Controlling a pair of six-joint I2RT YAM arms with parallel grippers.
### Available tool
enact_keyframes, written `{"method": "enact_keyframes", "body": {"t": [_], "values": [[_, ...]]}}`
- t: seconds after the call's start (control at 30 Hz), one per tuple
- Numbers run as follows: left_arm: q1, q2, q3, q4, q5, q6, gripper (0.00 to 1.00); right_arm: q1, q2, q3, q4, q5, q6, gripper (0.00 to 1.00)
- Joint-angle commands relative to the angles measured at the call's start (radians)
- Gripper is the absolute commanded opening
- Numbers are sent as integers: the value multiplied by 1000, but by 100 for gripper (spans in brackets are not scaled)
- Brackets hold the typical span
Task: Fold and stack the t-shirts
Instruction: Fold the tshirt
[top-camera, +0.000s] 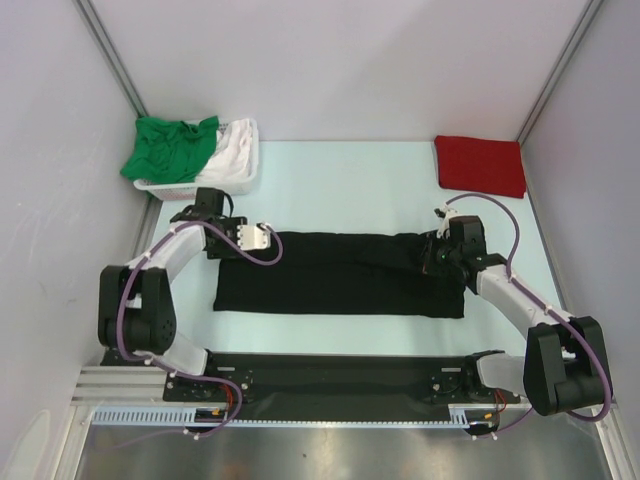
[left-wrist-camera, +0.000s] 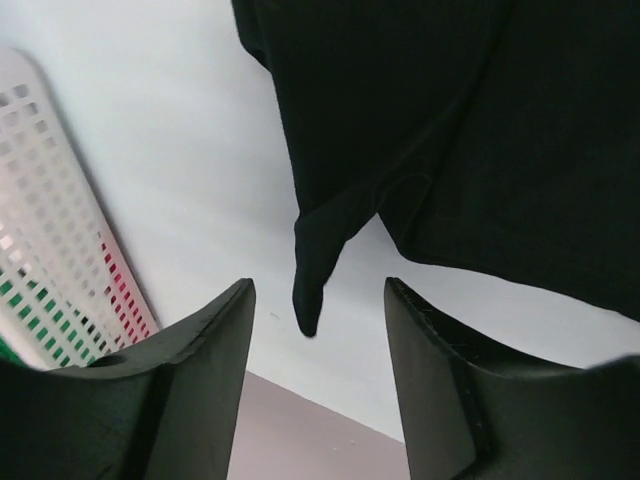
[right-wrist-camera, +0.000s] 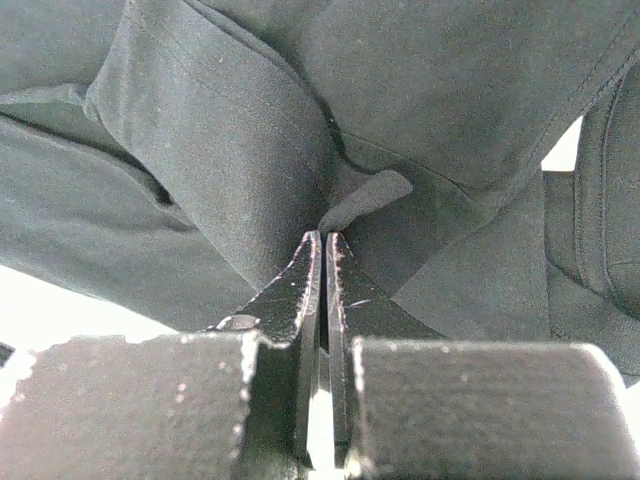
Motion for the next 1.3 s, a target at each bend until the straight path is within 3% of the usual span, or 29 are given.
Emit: {"method": "enact_keyframes", "body": {"t": [0.0,0.07,0.1,0.17,0.23,0.33,0.47,0.73,0.83,0.97,1.27], "values": [[2,67,67,-5,-53,113,57,-4,-19,50,21,-10,-3,0],[2,78,49,82,-79,102,46,-7,-24,59,18,-15,-3,0],[2,78,44,105,-84,91,23,-9,-27,64,18,-16,-3,0],[1,79,67,92,-55,49,1,-10,-30,76,6,-16,-14,0],[-1,78,90,79,-26,12,0,-15,-26,105,9,-18,-23,0],[-4,62,90,208,-50,-97,0,-39,14,165,41,-10,-48,0],[-3,108,125,415,-197,-211,0,-73,156,284,82,13,-83,0],[-22,128,70,484,-245,-188,0,-75,329,455,98,37,-137,0],[-29,98,9,527,-253,-172,0,-75,300,441,98,46,-149,0],[-38,36,-37,441,-221,-177,0,-76,225,421,17,62,-150,0],[-38,-39,-273,400,-257,-88,0,-76,4,86,-42,93,35,0]]}}
